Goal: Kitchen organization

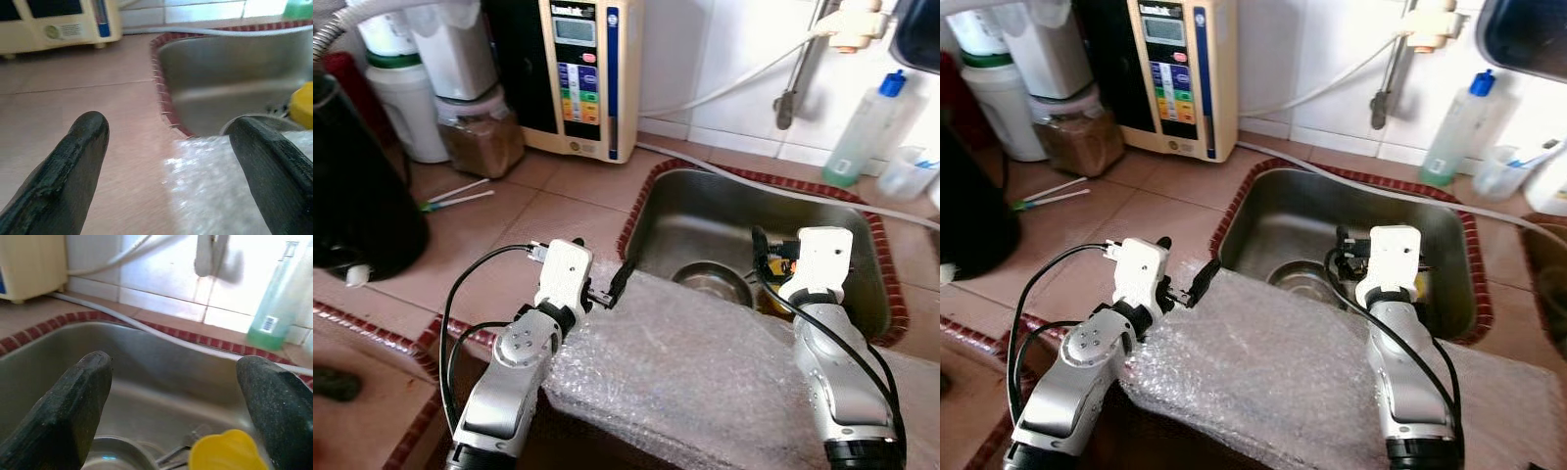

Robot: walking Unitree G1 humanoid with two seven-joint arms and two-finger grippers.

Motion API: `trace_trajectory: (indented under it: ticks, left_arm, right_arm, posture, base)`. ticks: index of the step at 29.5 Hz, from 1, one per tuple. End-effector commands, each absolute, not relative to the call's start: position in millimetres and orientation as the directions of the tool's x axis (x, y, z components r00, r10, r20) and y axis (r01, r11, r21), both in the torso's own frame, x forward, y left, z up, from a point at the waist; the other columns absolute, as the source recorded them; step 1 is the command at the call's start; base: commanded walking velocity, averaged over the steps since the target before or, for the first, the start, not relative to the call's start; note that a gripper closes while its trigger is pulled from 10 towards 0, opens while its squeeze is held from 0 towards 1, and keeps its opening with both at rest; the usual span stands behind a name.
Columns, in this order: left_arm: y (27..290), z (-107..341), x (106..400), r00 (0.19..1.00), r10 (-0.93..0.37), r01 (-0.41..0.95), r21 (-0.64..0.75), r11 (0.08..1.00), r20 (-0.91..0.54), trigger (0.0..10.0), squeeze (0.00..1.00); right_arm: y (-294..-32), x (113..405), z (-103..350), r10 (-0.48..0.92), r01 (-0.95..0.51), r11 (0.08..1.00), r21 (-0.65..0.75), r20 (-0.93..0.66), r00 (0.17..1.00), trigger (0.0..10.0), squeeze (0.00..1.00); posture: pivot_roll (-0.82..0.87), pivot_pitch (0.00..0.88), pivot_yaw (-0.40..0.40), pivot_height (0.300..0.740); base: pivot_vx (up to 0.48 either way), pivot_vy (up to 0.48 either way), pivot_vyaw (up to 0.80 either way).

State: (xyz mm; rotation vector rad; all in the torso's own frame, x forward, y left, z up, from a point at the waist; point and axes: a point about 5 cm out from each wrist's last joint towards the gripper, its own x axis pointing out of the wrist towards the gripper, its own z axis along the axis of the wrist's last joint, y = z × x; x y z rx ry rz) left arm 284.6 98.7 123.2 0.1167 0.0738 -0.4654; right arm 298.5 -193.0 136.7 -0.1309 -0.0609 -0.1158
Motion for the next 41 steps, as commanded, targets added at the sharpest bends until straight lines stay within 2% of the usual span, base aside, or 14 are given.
trace_trajectory:
  ticks: [1,2,4,5,6,8,10,12,13,15,18,29,34,41]
  left_arm:
    - [98,127,289,0.881,-0.463,0.473,0.110,0.874,-0.099,10.0,0.00]
    - [99,128,291,0.881,-0.464,0.473,0.107,0.875,-0.095,10.0,0.00]
    - [100,130,292,0.881,-0.464,0.472,0.105,0.875,-0.093,10.0,0.00]
    - [101,130,295,0.877,-0.471,0.478,0.070,0.875,-0.099,10.0,0.00]
    - [101,130,295,0.877,-0.471,0.478,0.070,0.875,-0.099,10.0,0.00]
    - [102,130,296,0.879,-0.466,0.472,0.049,0.880,-0.102,10.0,0.00]
    - [100,129,296,0.878,-0.465,0.471,0.035,0.881,-0.109,10.0,0.00]
    - [99,130,296,0.885,-0.455,0.461,0.045,0.886,-0.103,10.0,0.00]
    - [99,130,296,0.882,-0.459,0.465,0.033,0.885,-0.106,10.0,0.00]
    - [96,132,294,0.873,-0.480,0.485,0.052,0.873,-0.093,10.0,0.00]
    - [95,137,295,0.877,-0.475,0.480,0.051,0.876,-0.075,10.0,0.00]
    - [101,127,289,0.898,-0.425,0.431,0.028,0.902,-0.117,10.0,0.00]
    - [107,129,295,0.916,-0.387,0.383,-0.054,0.922,-0.107,10.0,0.00]
    - [100,141,288,0.884,-0.458,0.455,-0.056,0.889,-0.089,10.0,0.00]
  right_arm:
    - [-195,298,138,-0.141,0.149,0.982,-0.117,0.081,0.987,10.0,0.81]
    - [-196,297,137,-0.152,0.160,0.981,-0.106,0.076,0.985,10.0,0.73]
    - [-197,296,136,-0.159,0.166,0.981,-0.098,0.073,0.985,10.0,0.73]
    - [-198,293,133,-0.168,0.174,0.980,-0.099,0.066,0.984,10.0,0.55]
    - [-198,293,133,-0.168,0.174,0.980,-0.099,0.066,0.984,10.0,0.55]
    - [-196,290,130,-0.163,0.169,0.979,-0.112,0.058,0.985,10.0,0.39]
    - [-195,291,132,-0.151,0.158,0.981,-0.115,0.062,0.987,10.0,0.37]
    - [-194,292,134,-0.137,0.143,0.982,-0.122,0.057,0.989,10.0,0.28]
    - [-192,293,133,-0.129,0.135,0.983,-0.124,0.053,0.990,10.0,0.04]
    - [-189,294,133,-0.107,0.112,0.984,-0.135,0.048,0.993,10.0,0.00]
    - [-192,292,133,-0.123,0.127,0.984,-0.124,0.038,0.992,10.0,0.00]
    - [-187,295,135,-0.116,0.119,0.987,-0.107,0.036,0.993,10.0,0.00]
    - [-185,297,142,-0.078,0.082,0.990,-0.112,0.040,0.996,10.0,0.00]
    - [-183,304,156,-0.038,0.054,0.986,-0.157,0.099,0.994,10.0,0.00]
  posture:
    - [0.01,0.000,0.085,0.740]
    - [0.01,0.000,0.093,0.740]
    - [0.00,0.000,0.096,0.740]
    - [0.00,0.000,0.097,0.740]
    - [0.00,0.000,0.097,0.740]
    - [0.00,0.000,0.087,0.740]
    - [0.01,0.000,0.062,0.740]
    - [0.01,0.000,0.046,0.740]
    - [0.01,0.000,0.041,0.740]
    - [0.01,0.000,0.021,0.740]
    - [0.03,0.000,-0.010,0.740]
    - [-0.01,0.000,0.017,0.740]
    - [0.00,0.000,-0.009,0.740]
    - [0.02,0.000,-0.037,0.740]
  base:
    - [0.000,0.000,0.00]
    - [0.000,0.000,-0.76]
    - [0.000,0.000,-0.76]
    - [0.000,0.000,-0.77]
    - [0.000,0.000,-0.77]
    - [0.000,0.000,-0.77]
    - [0.000,0.000,-0.67]
    - [0.000,0.000,0.00]
    - [0.000,0.000,0.00]
    - [0.000,0.000,0.00]
    - [0.000,0.000,0.00]
    - [0.000,0.000,-0.78]
    - [0.000,0.000,-0.23]
    - [0.000,0.000,0.00]
